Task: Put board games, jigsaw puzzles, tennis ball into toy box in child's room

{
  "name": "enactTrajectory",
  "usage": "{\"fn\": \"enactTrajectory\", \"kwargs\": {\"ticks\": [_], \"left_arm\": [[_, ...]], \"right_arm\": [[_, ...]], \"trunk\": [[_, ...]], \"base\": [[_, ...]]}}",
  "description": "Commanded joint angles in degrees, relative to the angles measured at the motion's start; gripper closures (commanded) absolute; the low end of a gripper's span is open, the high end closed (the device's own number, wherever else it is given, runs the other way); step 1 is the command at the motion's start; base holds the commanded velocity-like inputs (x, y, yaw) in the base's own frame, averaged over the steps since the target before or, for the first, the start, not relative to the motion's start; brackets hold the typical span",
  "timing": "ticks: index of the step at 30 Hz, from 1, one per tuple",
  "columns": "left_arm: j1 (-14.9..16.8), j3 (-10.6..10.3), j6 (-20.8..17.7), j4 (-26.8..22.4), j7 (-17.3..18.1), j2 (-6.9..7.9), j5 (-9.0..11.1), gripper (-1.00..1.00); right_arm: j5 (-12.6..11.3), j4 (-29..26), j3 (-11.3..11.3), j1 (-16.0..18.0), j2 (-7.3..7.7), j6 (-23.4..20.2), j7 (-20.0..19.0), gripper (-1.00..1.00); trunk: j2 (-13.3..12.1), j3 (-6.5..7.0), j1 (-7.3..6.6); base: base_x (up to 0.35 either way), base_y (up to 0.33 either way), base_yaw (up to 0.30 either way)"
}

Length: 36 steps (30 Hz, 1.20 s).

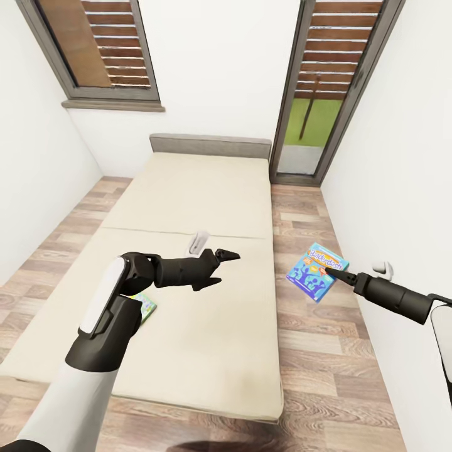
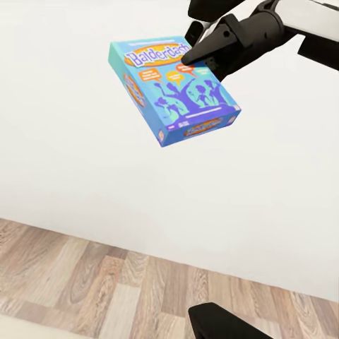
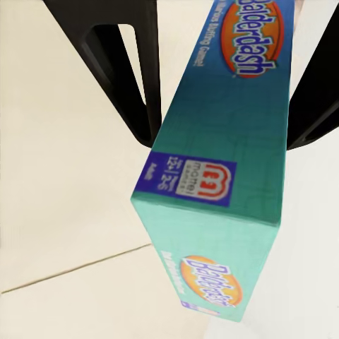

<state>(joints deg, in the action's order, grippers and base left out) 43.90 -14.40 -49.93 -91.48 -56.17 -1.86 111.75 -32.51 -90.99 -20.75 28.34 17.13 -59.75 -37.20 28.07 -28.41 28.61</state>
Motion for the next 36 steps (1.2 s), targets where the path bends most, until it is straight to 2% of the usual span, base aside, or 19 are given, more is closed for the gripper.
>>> {"fn": "enactTrajectory", "kwargs": {"ticks": [1,13,36], "left_arm": [[0.0,0.1,-0.1,0.0,-0.6,-0.02,0.5,-1.00],[0.0,0.2,-0.2,-0.1,-0.6,0.09,0.5,-1.00],[0.0,0.3,-0.2,0.4,-0.7,0.19,0.5,-1.00]], "right_arm": [[0.3,-0.1,-0.1,0.1,0.00,-0.3,-0.4,1.00],[0.3,-0.4,-0.1,0.0,-0.10,-0.3,-0.4,1.00],[0.3,-0.7,0.1,0.1,-0.08,-0.3,-0.3,1.00]], "trunk": [[-0.3,0.20,-0.20],[-5.2,3.45,-2.83],[-5.2,5.58,-2.83]], "base": [[0.000,0.000,-0.041],[0.000,0.000,-0.056],[0.000,0.000,-0.075]]}}
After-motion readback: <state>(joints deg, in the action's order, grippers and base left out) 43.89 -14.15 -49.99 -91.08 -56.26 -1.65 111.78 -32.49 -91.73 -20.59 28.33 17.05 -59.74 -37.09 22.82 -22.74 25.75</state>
